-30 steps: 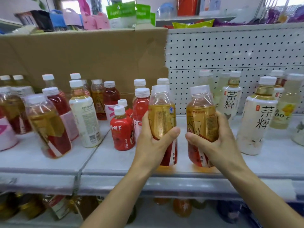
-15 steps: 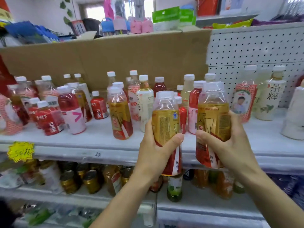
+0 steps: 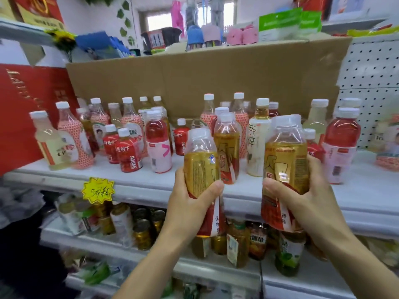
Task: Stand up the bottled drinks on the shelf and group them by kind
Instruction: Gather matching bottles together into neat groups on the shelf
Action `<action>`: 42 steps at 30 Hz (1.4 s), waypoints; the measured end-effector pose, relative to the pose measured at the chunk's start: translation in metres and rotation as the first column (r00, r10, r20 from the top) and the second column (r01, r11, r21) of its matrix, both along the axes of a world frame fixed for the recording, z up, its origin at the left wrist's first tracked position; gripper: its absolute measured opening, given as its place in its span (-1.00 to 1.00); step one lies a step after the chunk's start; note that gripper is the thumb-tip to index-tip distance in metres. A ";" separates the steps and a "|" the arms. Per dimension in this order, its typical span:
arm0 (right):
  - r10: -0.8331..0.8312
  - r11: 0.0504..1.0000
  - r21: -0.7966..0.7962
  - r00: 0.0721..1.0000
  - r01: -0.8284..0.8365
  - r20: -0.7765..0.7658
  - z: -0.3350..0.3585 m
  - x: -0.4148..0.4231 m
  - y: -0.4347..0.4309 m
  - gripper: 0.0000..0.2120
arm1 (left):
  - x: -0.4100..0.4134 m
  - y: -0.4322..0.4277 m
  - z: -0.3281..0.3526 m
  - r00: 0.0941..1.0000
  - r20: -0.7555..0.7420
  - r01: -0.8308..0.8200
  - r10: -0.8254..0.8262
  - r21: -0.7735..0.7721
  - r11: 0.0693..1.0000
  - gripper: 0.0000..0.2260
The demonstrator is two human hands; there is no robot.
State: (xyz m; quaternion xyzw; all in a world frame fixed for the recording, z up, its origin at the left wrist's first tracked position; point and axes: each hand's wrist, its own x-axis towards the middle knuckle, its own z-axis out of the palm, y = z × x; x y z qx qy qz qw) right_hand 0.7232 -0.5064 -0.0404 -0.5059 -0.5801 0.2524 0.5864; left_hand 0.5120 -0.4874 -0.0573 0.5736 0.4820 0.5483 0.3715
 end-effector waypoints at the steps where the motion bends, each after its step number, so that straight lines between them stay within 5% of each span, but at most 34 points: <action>1: 0.001 1.000 0.008 1.000 -0.001 -0.002 0.000 -0.003 0.007 -0.20 | -0.006 0.010 0.000 1.000 0.010 -0.015 0.015 0.014 1.000 -0.54; 5: -0.015 0.999 0.041 1.000 0.015 0.004 0.002 -0.012 0.037 -0.24 | -0.019 0.059 0.005 0.998 0.021 -0.057 0.056 0.048 0.997 -0.35; 20: -0.210 0.974 0.089 0.978 0.207 0.020 0.001 -0.021 0.087 -0.28 | -0.027 0.207 0.001 0.993 0.017 0.115 -0.117 0.077 0.990 -0.22; 23: -0.244 0.967 0.077 0.970 0.243 -0.009 -0.003 -0.022 0.085 -0.30 | -0.027 0.207 0.000 0.996 0.013 0.092 -0.093 0.082 0.992 -0.24; 26: -0.265 0.962 0.061 0.964 0.266 -0.024 -0.007 -0.027 0.088 -0.26 | -0.016 0.175 0.002 0.996 -0.023 -0.075 0.088 0.341 0.937 -0.37; 28: -0.278 0.958 0.060 0.960 0.279 -0.029 -0.011 -0.033 0.092 -0.26 | -0.001 0.155 0.005 0.995 -0.087 0.005 0.040 0.467 0.884 -0.33; 31: -0.274 0.959 0.067 0.961 0.275 -0.021 -0.018 -0.041 0.100 -0.24 | 0.023 0.154 0.003 0.962 -0.272 0.136 -0.019 0.420 0.897 -0.21; 36: -0.231 0.971 0.050 0.973 0.232 -0.021 -0.024 -0.053 0.106 -0.20 | 0.023 0.156 -0.002 0.955 -0.283 0.191 -0.084 0.374 0.908 -0.29; 42: -0.106 0.994 0.008 0.994 0.106 -0.001 -0.031 -0.084 0.117 -0.16 | -0.016 0.151 -0.011 0.961 -0.273 0.081 0.049 0.442 0.893 -0.33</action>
